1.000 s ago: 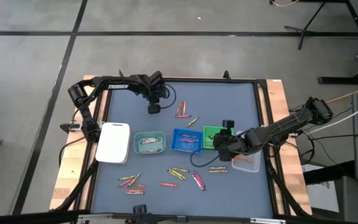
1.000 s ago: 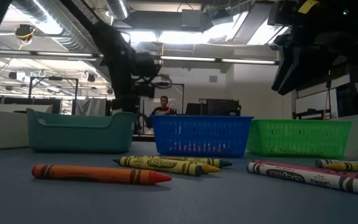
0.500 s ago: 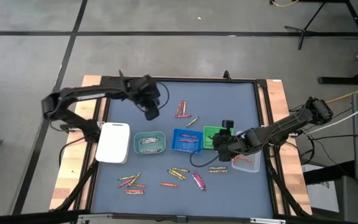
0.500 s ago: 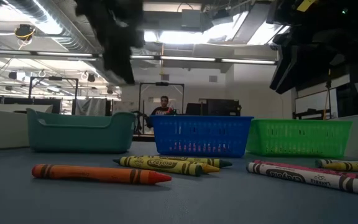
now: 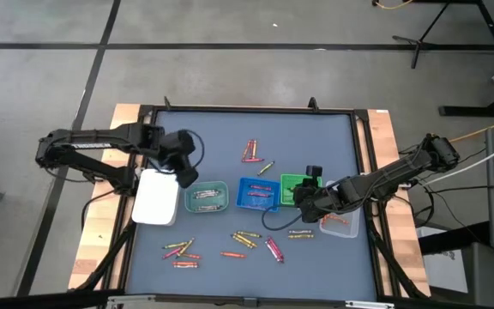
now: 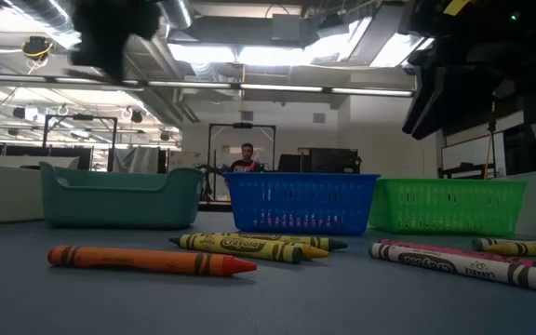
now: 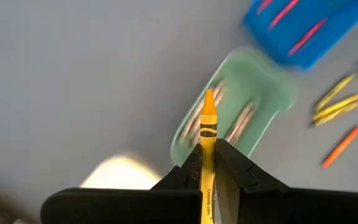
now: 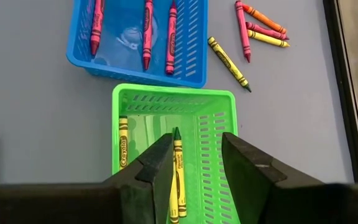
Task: Sort crayons
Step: Put the yellow crayon into the white bin
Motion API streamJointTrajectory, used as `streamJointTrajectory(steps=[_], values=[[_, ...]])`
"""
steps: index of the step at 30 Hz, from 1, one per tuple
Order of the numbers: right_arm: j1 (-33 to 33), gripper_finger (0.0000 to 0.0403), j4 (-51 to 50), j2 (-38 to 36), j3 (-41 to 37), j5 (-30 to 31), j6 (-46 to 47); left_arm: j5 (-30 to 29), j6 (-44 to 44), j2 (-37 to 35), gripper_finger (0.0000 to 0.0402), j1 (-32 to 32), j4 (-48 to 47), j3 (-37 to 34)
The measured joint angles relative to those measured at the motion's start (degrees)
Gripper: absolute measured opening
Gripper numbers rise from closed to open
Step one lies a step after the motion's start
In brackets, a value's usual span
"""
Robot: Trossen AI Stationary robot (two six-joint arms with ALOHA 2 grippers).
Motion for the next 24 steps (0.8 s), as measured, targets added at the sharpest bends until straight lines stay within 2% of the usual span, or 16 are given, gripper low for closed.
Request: streamJointTrajectory(steps=[5, 13, 18, 24], values=[[0.0, 0.0136, 0.8, 0.0, 0.0, 0.0, 0.0, -0.9, -10.1, 0.0, 0.0005, -6.0, -10.1, 0.0], [0.0, 0.0136, 0.8, 0.0, 0.0, 0.0, 0.0, -0.8, -24.1, 0.0, 0.0005, -14.0, -18.9, 0.0], [0.0, 0.0136, 0.8, 0.0, 0.0, 0.0, -0.1, -0.8, -27.9, 0.0, 0.0007, -16.9, -19.2, 0.0], [0.0, 0.0136, 1.1, 0.0, 0.0, 0.0, -0.2, -1.7, -28.9, 0.1, 0.0041, -18.8, -19.1, 0.0]])
